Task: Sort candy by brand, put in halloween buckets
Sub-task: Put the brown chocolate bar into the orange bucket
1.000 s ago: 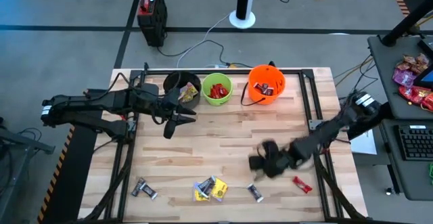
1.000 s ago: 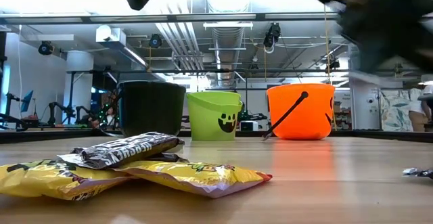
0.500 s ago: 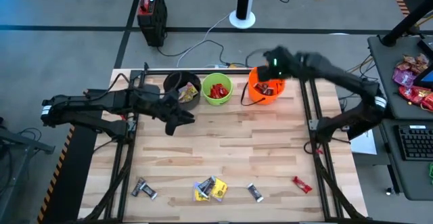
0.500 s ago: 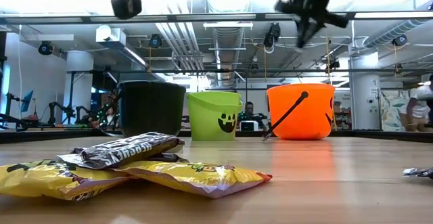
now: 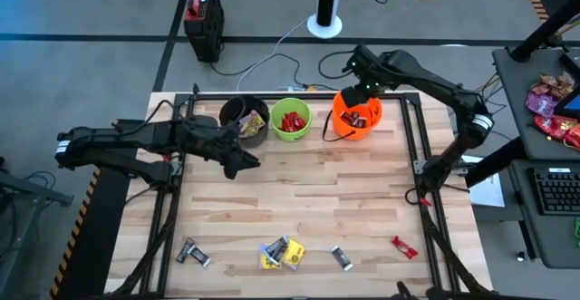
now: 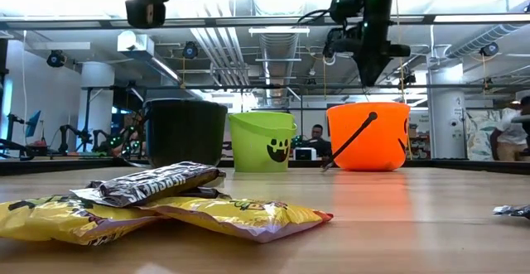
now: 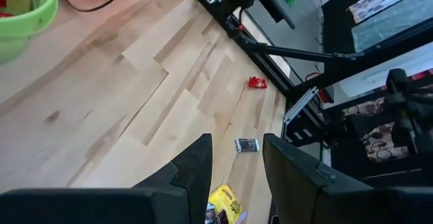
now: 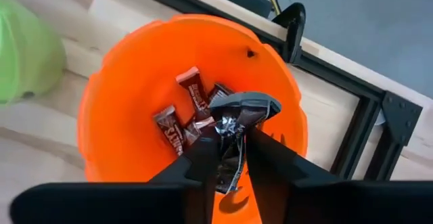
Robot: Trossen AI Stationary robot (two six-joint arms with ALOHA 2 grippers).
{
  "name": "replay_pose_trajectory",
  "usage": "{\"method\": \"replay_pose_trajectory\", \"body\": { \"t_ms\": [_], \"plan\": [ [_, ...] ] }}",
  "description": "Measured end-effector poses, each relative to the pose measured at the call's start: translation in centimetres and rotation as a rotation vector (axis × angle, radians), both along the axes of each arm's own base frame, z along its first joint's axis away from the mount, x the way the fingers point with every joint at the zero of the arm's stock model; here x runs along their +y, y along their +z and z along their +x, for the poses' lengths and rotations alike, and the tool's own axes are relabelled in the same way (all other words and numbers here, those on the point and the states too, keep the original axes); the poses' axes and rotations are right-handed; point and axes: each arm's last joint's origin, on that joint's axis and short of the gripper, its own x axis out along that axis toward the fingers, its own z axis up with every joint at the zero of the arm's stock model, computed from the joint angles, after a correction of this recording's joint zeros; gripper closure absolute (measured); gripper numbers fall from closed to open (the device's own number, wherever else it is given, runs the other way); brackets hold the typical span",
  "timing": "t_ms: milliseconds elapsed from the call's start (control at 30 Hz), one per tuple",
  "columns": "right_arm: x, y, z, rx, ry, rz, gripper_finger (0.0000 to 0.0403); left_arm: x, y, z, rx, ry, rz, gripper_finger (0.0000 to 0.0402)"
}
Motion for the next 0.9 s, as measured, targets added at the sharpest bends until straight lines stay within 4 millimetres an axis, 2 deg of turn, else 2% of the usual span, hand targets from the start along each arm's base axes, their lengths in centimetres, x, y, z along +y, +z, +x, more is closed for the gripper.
{"method": "replay_pose_trajectory", "body": {
  "t_ms": [267,367,567,733,900],
  "plan": [
    [-0.4,-0.5,0.1,0.011,0.035,0.028,0.0240,-0.1,-0.5,0.4,0.030,0.006,-0.027,0.0286],
    [0.1,0.3,-0.3,-0.013,0.059,0.017,0.0214,-1.2,-0.9,1.1,0.030,-0.060,0.011,0.0286],
    [2.1,2.6,-1.0,-0.110,0.114,-0.009,0.0189,-8.3,-4.6,3.6,0.118,-0.297,0.063,0.0286],
    [3.7,3.8,-1.0,-0.167,0.167,-0.054,0.0186,-14.0,-8.3,5.4,0.232,-0.269,0.136,0.0286],
    [4.7,3.9,-0.2,-0.199,0.220,-0.080,0.0186,-17.2,-11.4,7.8,0.310,-0.232,0.215,0.0286]
  ]
}}
